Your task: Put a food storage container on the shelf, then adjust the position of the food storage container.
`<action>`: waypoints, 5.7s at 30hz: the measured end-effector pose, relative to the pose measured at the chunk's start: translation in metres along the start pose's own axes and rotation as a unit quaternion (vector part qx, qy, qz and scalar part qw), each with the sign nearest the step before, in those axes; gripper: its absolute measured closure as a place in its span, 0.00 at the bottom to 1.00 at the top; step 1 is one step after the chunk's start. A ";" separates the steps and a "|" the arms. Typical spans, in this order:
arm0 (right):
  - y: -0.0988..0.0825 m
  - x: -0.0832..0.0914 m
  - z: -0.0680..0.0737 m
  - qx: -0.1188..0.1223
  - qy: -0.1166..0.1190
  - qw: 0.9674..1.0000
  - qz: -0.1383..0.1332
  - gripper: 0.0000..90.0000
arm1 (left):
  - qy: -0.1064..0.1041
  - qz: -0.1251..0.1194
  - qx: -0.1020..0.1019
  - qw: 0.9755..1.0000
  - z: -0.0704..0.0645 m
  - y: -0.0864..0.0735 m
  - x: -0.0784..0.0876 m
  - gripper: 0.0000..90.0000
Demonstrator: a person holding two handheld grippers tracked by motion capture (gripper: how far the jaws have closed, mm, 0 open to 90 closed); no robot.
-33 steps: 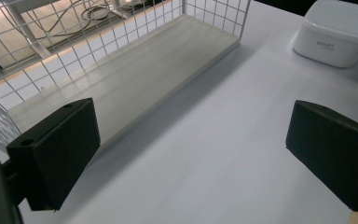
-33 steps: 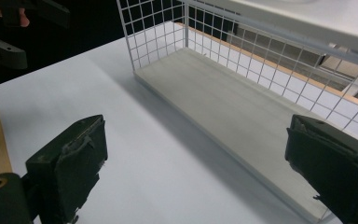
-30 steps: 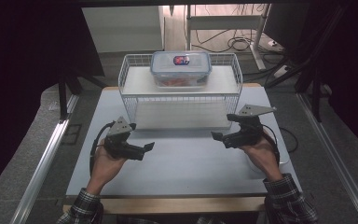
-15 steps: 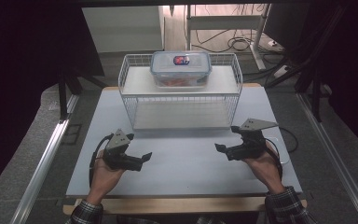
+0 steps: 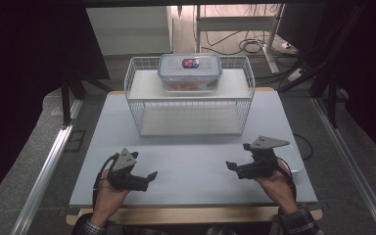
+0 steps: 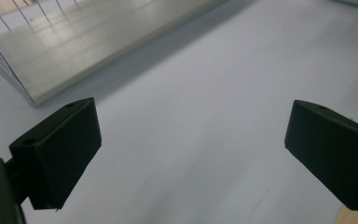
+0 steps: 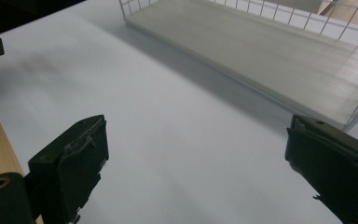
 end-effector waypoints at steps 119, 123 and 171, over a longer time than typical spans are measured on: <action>-0.022 -0.030 0.000 -0.037 0.022 0.996 0.072 1.00 | -0.005 0.037 0.003 0.999 -0.004 -0.017 -0.014 0.05; -0.017 -0.038 0.007 -0.031 0.031 0.997 0.070 1.00 | -0.007 0.038 0.006 0.999 -0.004 -0.017 -0.014 0.05; -0.028 -0.021 0.000 -0.004 -0.014 1.000 0.028 0.10 | -0.018 0.032 0.011 0.999 -0.007 -0.018 -0.015 0.06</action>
Point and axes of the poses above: each handheld gripper's, and its own axes: x roughly backward along the jaws, y roughly out of its top, z roughly to its left, the point moved 9 cm from there along -x, roughly forward along the jaws, and after that the axes turned 2 degrees about x, right-handed, at the moved point
